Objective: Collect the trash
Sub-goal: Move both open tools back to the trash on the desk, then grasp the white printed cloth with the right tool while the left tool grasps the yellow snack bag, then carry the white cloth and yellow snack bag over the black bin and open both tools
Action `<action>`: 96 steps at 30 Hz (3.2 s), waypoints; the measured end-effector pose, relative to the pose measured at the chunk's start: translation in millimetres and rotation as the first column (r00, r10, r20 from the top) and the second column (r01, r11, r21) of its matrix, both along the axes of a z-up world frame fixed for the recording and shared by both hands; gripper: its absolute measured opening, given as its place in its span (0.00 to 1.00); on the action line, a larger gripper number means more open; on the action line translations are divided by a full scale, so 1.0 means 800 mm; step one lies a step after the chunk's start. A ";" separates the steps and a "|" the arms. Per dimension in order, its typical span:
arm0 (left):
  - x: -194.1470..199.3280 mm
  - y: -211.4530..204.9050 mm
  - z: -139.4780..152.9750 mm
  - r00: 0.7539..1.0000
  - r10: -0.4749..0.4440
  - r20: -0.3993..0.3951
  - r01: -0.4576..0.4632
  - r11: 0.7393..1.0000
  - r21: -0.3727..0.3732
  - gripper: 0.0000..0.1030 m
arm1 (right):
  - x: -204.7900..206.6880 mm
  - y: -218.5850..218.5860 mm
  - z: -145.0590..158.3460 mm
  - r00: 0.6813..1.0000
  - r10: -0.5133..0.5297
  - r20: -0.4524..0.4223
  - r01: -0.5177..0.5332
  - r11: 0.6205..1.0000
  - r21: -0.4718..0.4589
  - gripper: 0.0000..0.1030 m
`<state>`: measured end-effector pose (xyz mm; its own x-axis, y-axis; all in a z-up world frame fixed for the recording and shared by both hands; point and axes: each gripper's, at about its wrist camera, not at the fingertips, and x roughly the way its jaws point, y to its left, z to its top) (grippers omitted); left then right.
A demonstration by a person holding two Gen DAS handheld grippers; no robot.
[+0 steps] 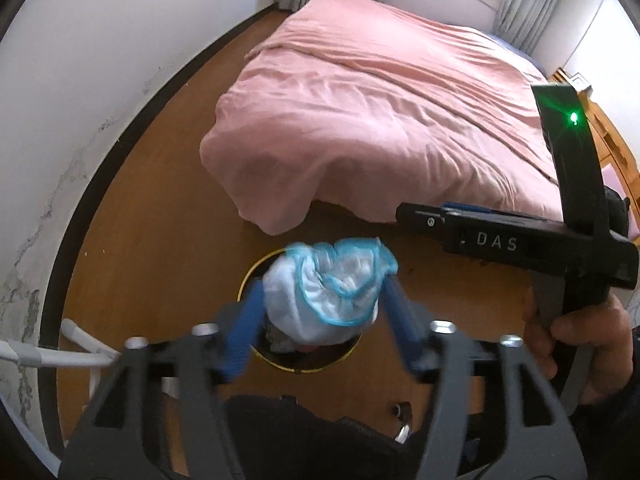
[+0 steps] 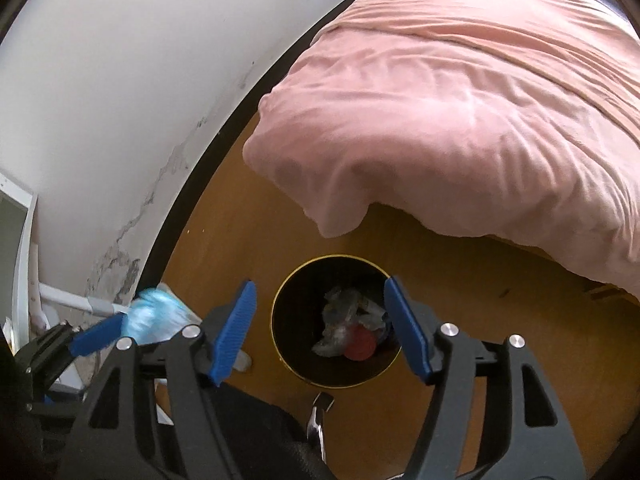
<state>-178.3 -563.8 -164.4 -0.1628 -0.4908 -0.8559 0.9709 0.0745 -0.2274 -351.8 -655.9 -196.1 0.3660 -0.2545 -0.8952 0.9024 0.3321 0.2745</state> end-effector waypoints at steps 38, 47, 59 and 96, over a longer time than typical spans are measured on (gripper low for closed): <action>0.318 0.601 0.159 0.343 0.930 0.134 -0.919 0.362 -0.157 0.90 | 0.517 0.421 0.220 0.358 0.927 0.109 -0.865 0.374 -0.334 0.68; 0.327 0.719 0.150 0.190 0.975 0.118 -0.970 0.205 -0.133 0.90 | 0.681 0.527 0.223 0.250 0.968 0.015 -0.910 0.241 -0.337 0.66; 0.369 0.722 0.153 0.204 0.971 0.123 -0.966 0.220 -0.134 0.90 | 0.704 0.588 0.190 0.152 0.988 -0.037 -0.945 0.134 -0.298 0.13; 0.357 0.536 0.253 0.388 0.914 0.116 -0.869 0.405 -0.284 0.04 | 0.358 0.263 0.204 0.643 0.744 0.183 -0.683 0.665 -0.302 0.13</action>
